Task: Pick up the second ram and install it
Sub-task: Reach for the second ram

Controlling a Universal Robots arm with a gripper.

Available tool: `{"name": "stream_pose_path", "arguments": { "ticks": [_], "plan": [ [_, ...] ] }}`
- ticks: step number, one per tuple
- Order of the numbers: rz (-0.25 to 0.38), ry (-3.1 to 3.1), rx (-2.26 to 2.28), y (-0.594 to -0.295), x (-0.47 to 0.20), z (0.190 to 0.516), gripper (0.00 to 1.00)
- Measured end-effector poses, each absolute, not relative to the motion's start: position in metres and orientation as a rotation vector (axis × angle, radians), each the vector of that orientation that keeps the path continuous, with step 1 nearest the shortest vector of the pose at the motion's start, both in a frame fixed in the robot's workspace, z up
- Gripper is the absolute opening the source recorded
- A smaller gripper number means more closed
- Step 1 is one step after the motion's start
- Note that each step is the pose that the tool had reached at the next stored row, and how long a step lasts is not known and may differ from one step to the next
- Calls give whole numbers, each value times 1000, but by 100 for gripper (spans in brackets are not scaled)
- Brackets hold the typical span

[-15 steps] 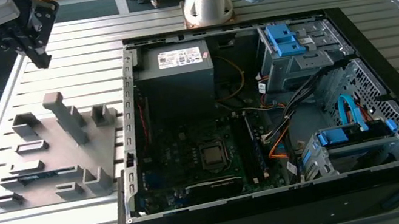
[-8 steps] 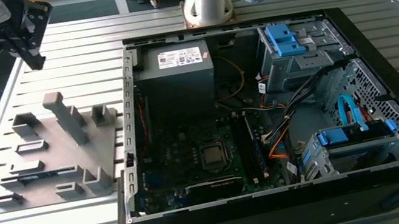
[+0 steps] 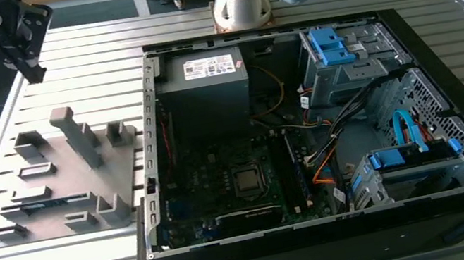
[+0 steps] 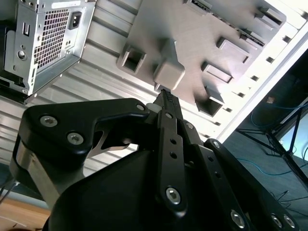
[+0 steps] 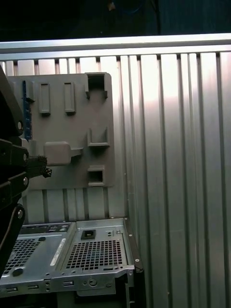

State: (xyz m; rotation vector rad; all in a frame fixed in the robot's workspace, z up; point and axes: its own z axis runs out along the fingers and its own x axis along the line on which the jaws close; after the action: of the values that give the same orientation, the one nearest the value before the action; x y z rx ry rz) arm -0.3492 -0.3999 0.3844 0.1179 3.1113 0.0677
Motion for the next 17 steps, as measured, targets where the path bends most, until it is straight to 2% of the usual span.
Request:
{"name": "stream_pose_path", "arguments": {
  "ticks": [17],
  "plan": [
    [68,3111,118,-406,-367,382,10]
  ]
}}
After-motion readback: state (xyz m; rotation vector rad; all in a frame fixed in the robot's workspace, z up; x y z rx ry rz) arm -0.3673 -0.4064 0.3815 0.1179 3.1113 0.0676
